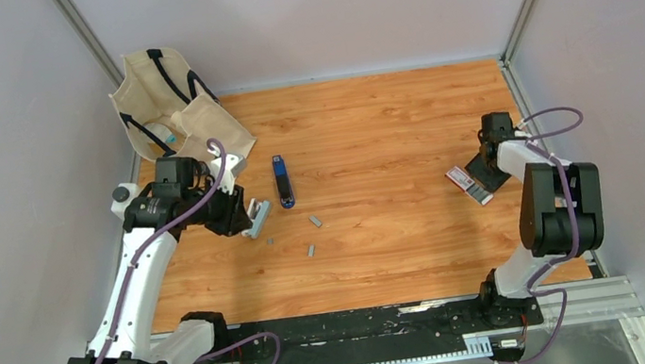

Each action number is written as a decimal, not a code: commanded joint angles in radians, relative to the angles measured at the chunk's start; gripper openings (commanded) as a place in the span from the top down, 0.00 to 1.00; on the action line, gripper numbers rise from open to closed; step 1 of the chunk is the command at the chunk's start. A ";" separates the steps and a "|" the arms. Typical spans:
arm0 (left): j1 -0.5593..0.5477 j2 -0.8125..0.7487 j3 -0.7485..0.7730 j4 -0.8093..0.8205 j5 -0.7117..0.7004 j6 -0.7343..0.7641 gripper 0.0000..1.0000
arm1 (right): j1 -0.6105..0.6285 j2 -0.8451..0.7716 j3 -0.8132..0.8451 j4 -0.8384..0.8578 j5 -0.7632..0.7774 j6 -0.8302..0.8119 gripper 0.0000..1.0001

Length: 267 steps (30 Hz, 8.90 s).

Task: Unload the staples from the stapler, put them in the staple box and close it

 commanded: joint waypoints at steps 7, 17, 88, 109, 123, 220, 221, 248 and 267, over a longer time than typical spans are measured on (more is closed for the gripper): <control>0.005 -0.021 0.055 0.023 0.042 -0.003 0.63 | 0.081 -0.069 -0.088 -0.038 -0.087 0.099 0.52; 0.004 -0.038 0.049 0.023 0.049 0.008 0.63 | 0.219 -0.089 -0.128 -0.050 -0.064 0.177 0.52; -0.006 -0.058 0.059 -0.014 0.036 0.000 0.60 | 0.200 -0.305 -0.325 -0.013 -0.179 0.100 0.33; -0.009 -0.066 0.056 0.001 0.042 -0.009 0.58 | 0.297 -0.406 -0.339 -0.128 -0.188 0.151 0.33; -0.010 -0.081 0.041 -0.002 0.029 0.014 0.57 | 0.390 -0.336 -0.309 -0.090 -0.168 0.214 0.33; -0.009 -0.150 -0.062 -0.006 -0.136 0.104 0.57 | 0.711 0.168 0.453 -0.195 -0.074 -0.087 0.27; -0.009 -0.153 -0.057 -0.012 -0.125 0.103 0.57 | 0.711 0.198 0.479 -0.185 -0.081 -0.097 0.29; 0.007 -0.102 -0.051 -0.011 -0.505 0.098 0.15 | 1.072 0.196 0.479 0.020 0.012 -0.435 0.22; 0.005 -0.135 -0.079 0.020 -0.550 0.100 0.14 | 1.136 0.293 0.462 0.063 -0.093 -0.453 0.37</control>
